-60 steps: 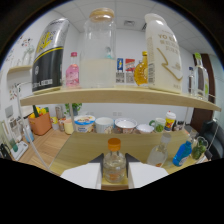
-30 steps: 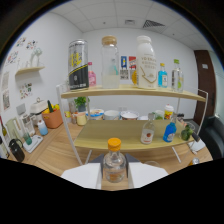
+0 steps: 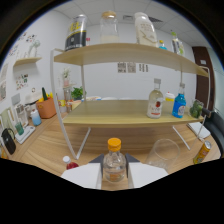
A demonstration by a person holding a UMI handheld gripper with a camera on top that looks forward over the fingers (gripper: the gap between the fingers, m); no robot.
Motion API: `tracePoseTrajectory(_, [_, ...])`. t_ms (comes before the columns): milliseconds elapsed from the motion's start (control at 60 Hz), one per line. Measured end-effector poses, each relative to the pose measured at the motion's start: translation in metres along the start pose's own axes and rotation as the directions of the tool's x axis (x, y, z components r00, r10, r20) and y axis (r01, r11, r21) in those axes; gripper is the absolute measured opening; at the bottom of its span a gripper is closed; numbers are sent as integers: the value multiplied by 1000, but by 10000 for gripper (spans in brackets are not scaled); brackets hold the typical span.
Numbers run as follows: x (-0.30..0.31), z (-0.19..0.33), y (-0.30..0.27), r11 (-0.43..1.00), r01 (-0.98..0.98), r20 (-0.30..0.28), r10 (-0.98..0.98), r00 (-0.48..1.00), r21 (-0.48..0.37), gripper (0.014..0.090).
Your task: Make me a cup of Vodka Sunrise.
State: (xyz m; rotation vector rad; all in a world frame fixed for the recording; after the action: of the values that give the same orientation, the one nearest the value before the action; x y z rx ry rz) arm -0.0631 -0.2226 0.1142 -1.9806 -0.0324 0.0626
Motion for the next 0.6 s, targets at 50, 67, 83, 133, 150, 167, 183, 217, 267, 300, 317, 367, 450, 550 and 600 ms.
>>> tracePoseTrajectory(50, [-3,12,8,1000,-3,4,3,1000,-9,342])
tracePoseTrajectory(67, [-3,16,10,1000,-7,5,7,1000,-11,343])
tracePoseTrajectory(83, [-4,19,13,1000,-11,7,11,1000,-15,343])
tracePoseTrajectory(133, [-6,28,21,999,-16,8,16,1000,-32,343])
tracePoseTrajectory(150, [-7,31,24,999,-19,10,19,1000,-36,343])
tracePoseTrajectory(167, [-8,33,26,999,-21,12,22,1000,-39,343])
tracePoseTrajectory(183, [-8,35,28,999,-21,13,22,1000,-41,343])
tracePoseTrajectory(217, [-10,41,35,999,-13,12,13,1000,-53,343])
tracePoseTrajectory(267, [-11,46,43,998,-5,11,5,1000,-68,342])
tracePoseTrajectory(300, [-12,49,47,997,-1,14,2,1000,-76,342])
tracePoseTrajectory(317, [-14,50,49,997,-1,16,2,1000,-81,342])
tracePoseTrajectory(367, [-15,53,54,996,-2,18,4,1000,-87,343])
tracePoseTrajectory(450, [-18,56,61,995,4,24,-2,1000,-97,343])
tracePoseTrajectory(550, [-21,55,68,994,11,32,-8,999,-107,346])
tracePoseTrajectory(600, [-22,53,69,994,34,35,-30,999,-107,350])
